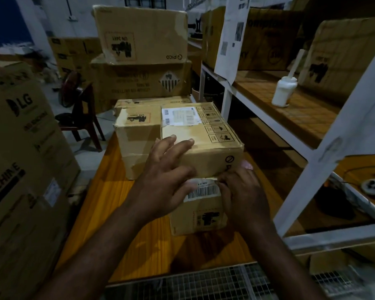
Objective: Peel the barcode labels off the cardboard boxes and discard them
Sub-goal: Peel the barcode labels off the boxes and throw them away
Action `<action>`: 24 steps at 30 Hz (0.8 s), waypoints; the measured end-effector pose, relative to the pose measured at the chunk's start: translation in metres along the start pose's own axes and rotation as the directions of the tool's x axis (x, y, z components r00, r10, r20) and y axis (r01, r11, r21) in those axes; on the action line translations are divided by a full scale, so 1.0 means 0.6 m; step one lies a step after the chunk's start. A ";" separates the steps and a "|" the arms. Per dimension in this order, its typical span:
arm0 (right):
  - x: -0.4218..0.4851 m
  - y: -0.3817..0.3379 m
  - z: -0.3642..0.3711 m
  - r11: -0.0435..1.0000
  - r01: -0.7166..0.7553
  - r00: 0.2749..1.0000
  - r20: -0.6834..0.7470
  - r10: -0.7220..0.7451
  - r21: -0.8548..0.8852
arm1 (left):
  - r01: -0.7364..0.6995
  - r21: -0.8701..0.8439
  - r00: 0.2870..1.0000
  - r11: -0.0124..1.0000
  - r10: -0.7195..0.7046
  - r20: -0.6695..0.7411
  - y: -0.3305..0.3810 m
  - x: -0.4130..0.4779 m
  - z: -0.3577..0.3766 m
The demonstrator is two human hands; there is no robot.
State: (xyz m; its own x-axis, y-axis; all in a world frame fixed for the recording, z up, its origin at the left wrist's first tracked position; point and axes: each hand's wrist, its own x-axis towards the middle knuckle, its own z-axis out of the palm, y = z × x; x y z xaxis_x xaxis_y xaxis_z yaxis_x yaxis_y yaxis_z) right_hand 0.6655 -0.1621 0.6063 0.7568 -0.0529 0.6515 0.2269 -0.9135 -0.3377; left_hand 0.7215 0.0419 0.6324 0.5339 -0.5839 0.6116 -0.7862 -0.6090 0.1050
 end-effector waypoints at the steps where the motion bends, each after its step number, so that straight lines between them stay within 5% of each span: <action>1: -0.001 0.001 0.001 1.000 0.007 1.000 0.004 -0.007 0.005 | -0.011 0.003 1.000 1.000 0.011 0.008 -0.001 -0.001 0.000; 18: -0.017 0.013 0.005 0.997 -0.062 0.998 0.023 0.061 0.036 | 0.075 -0.122 0.994 0.990 -0.064 0.089 0.018 0.009 -0.007; 24: -0.028 0.018 0.006 0.995 -0.048 0.994 0.103 0.039 0.089 | 0.078 -0.040 0.994 0.996 -0.075 0.080 0.021 0.007 -0.012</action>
State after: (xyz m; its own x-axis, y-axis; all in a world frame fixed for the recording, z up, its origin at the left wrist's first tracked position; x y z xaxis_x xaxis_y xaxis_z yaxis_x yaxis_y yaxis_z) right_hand 0.6576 -0.1696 0.5893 0.8240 -0.0464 0.5646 0.2440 -0.8703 -0.4277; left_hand 0.7119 0.0357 0.6417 0.6144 -0.5778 0.5372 -0.7538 -0.6309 0.1835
